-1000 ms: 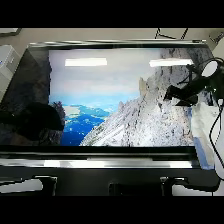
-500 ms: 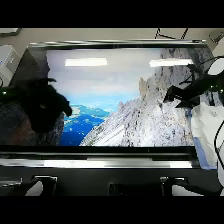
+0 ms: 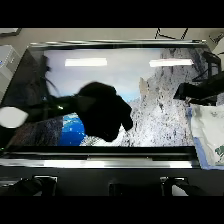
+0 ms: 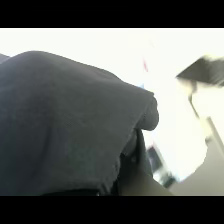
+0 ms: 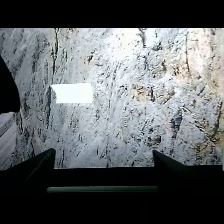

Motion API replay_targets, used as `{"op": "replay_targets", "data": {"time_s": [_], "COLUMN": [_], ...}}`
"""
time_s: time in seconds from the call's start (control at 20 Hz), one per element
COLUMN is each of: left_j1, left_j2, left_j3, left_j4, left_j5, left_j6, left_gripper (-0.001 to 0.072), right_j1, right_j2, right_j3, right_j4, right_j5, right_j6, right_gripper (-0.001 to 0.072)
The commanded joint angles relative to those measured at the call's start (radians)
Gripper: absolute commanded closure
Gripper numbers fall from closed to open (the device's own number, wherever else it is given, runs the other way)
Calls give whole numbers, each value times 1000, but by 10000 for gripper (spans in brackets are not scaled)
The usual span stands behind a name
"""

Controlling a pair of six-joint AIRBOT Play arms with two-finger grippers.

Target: Fold the clothes and pants, and hang the long-sleeved shirts on hangers.

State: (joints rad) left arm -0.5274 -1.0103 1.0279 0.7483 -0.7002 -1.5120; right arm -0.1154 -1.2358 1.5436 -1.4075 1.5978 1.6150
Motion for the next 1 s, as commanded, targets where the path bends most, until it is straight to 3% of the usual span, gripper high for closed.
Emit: {"op": "replay_targets", "data": {"time_s": [0.0, 0.05, 0.15, 0.25, 0.35, 0.5, 0.6, 0.7, 0.8, 0.95], "left_j1": [-124, -137, -130, -85, 21, 231, 338, 369, 339, 261], "left_j2": [-194, -270, -387, -413, -384, -308, -270, -261, -262, -266], "left_j3": [-83, -82, -60, -28, 11, 43, 33, -24, -128, -293], "left_j4": [29, 14, -92, -128, -115, 35, 141, 150, 148, 88], "left_j5": [45, 23, -66, -142, -245, -426, -553, -632, -596, -399], "left_j6": [-136, -139, -139, -102, -32, -28, -26, 46, 56, 66], "left_gripper": [685, 625, -6, -1, -1, -1, 0, 0, 0, 1], "right_j1": [0, 0, 0, 0, 0, 3, 20, 76, 151, 214], "right_j2": [14, 7, -18, -58, -101, -145, -148, -148, -148, -150], "right_j3": [0, 0, 0, -1, -24, -167, -317, -468, -598, -714], "right_j4": [-36, -32, -27, 21, 163, 395, 424, 428, 441, 494], "right_j5": [3, -3, -2, 10, 8, -3, -40, -81, -149, -233], "right_j6": [5, 5, 4, 3, -21, -76, -96, -160, -197, -217], "right_gripper": [32, 32, 32, 37, 36, 32, 31, 30, 8, -2]}}
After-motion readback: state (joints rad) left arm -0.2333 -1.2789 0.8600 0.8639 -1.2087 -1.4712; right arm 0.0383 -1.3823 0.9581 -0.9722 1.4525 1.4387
